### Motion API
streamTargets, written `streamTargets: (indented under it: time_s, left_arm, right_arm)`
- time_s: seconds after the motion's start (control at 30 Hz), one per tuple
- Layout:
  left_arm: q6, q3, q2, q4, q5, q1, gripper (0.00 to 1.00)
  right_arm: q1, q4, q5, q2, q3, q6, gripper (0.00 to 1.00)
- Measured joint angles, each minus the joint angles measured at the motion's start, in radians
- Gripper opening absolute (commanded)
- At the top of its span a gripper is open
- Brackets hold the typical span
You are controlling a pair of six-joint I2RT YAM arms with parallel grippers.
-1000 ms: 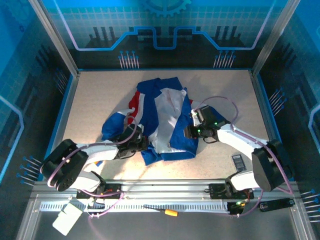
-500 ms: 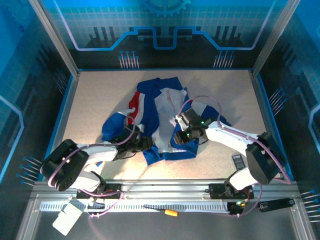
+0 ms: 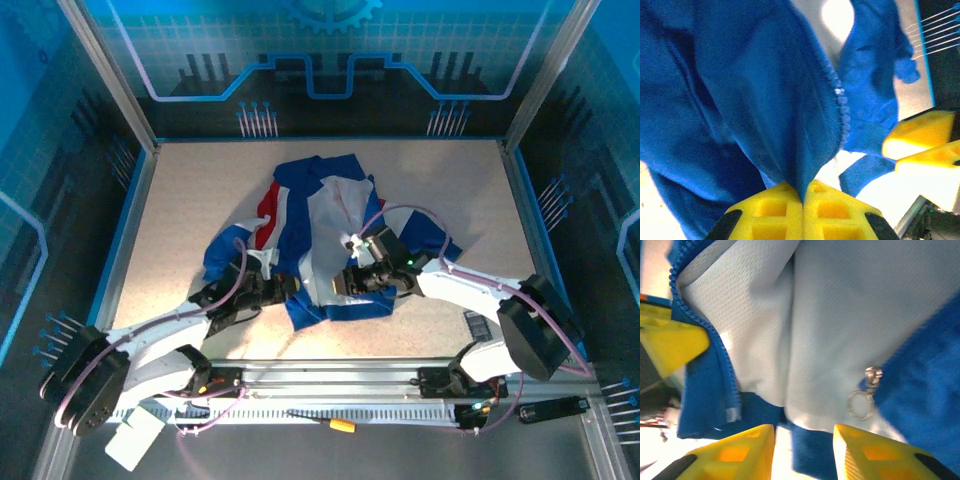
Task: Zip up the jacket
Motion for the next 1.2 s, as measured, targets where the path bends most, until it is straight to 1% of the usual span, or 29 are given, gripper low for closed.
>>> streamTargets:
  time_s: [0.2,0.3,0.47,0.53,0.67,0.87,1.2]
  left_arm:
    - [0.031,-0.043,-0.068,0.101,0.042,0.001,0.00]
    - [0.031,-0.056,-0.089,0.137,0.054,0.001,0.00]
    - [0.030,-0.061,-0.108,0.173,0.054,0.002,0.00]
    - [0.026,-0.061,-0.108,0.179,0.054,0.002,0.00]
    - [0.019,-0.066,-0.108,0.185,0.042,0.005,0.00]
    - [0.003,-0.082,-0.108,0.187,0.019,0.006,0.00]
    - [-0.004,-0.086,-0.108,0.192,0.015,0.006,0.00]
  right_arm:
    - [0.017,0.223,-0.141,0.045,-0.063,0.208,0.46]
    - [0.042,0.315,-0.187,0.085,-0.070,0.283,0.49]
    - [0.069,0.425,-0.227,0.120,-0.070,0.367,0.51]
    - [0.074,0.451,-0.237,0.124,-0.070,0.391,0.51]
    - [0.085,0.494,-0.244,0.125,-0.074,0.432,0.56]
    - [0.090,0.580,-0.263,0.125,-0.118,0.498,0.58]
    - [0.092,0.599,-0.264,0.114,-0.127,0.528,0.62]
